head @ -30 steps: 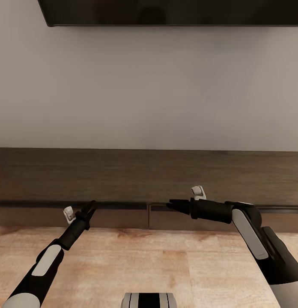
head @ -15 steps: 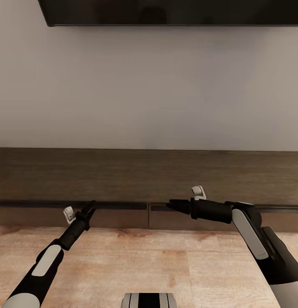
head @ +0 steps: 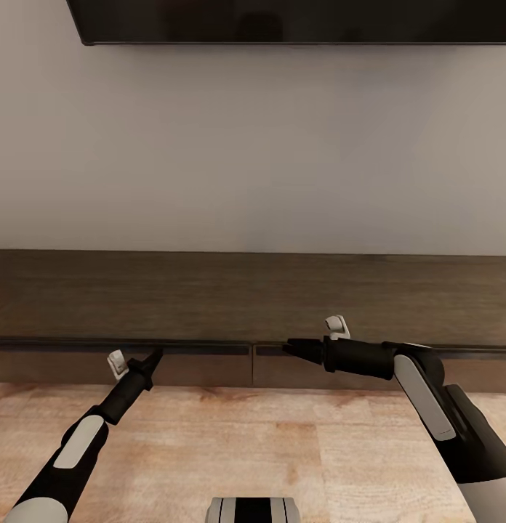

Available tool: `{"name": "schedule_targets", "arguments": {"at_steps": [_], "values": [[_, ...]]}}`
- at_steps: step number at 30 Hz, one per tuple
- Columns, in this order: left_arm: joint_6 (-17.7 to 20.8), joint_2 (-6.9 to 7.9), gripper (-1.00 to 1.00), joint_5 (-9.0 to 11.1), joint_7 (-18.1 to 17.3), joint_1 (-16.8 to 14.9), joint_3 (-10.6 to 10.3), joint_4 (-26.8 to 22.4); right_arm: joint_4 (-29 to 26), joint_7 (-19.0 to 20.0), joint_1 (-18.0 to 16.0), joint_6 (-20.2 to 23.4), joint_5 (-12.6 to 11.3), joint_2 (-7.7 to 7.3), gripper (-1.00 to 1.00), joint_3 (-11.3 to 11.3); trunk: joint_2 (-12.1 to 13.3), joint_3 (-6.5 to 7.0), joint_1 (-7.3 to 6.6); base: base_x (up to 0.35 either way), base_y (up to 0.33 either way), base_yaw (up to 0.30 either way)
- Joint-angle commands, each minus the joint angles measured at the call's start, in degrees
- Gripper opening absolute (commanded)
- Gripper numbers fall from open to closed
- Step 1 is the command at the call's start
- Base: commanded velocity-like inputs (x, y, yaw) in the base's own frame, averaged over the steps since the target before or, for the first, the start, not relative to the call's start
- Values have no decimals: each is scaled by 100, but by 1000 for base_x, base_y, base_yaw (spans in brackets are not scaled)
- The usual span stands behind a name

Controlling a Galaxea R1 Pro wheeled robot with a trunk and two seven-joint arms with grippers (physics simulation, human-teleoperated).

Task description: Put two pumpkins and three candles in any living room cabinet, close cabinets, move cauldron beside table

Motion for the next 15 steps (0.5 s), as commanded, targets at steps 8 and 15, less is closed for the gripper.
{"name": "schedule_targets", "arguments": {"at_steps": [8, 15], "values": [[-13, 2, -100, -40, 14, -1, 12, 13, 0, -1, -4, 26, -25, -3, 100, 4, -1, -5, 0, 0, 0, 0], [-13, 2, -100, -40, 14, 0, 12, 13, 0, 5, -4, 26, -22, -3, 100, 4, -1, -5, 0, 0, 0, 0]]}}
